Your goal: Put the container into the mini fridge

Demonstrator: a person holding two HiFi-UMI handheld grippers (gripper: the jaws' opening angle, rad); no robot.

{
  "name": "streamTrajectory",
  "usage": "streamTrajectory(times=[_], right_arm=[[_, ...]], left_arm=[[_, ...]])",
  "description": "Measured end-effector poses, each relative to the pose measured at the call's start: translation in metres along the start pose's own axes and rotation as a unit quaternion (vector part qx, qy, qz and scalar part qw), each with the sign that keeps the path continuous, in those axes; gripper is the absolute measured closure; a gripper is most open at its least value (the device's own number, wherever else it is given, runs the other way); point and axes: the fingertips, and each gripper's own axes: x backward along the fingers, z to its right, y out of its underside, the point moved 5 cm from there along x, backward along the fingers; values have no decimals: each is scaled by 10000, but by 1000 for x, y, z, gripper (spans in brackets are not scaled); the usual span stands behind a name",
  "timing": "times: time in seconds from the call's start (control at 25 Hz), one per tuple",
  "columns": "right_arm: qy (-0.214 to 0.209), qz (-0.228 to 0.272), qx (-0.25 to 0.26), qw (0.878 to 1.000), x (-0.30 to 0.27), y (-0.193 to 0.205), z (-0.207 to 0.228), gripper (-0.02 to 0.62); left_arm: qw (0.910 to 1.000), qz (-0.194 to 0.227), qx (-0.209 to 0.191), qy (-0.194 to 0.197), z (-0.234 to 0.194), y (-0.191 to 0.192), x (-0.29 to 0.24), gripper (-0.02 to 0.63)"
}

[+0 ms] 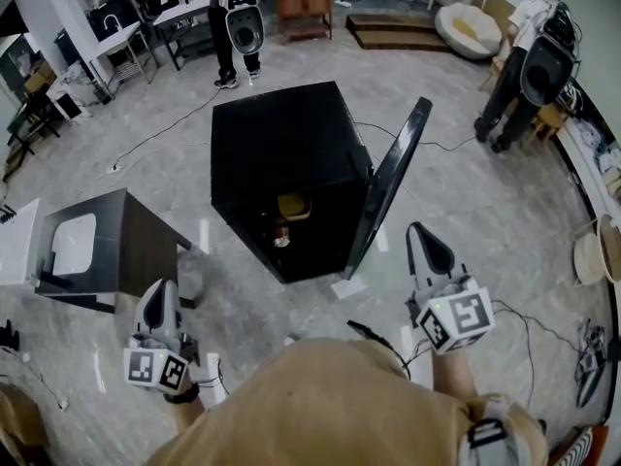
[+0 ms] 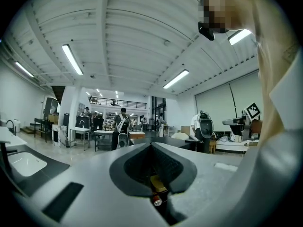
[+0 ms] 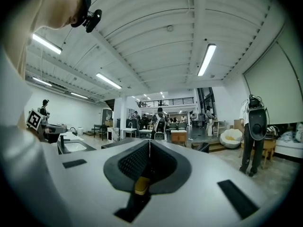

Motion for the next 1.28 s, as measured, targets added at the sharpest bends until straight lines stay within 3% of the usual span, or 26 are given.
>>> streamTrajectory(times=[0.6, 1.28], right_arm=[[448, 129, 81, 9989, 10, -10, 6, 594], [552, 217, 76, 9982, 12, -20, 4, 594]], left_arm=[[9996, 165, 201, -71, -17, 1, 0, 603], [9999, 78, 104, -7, -17, 0, -2, 603]])
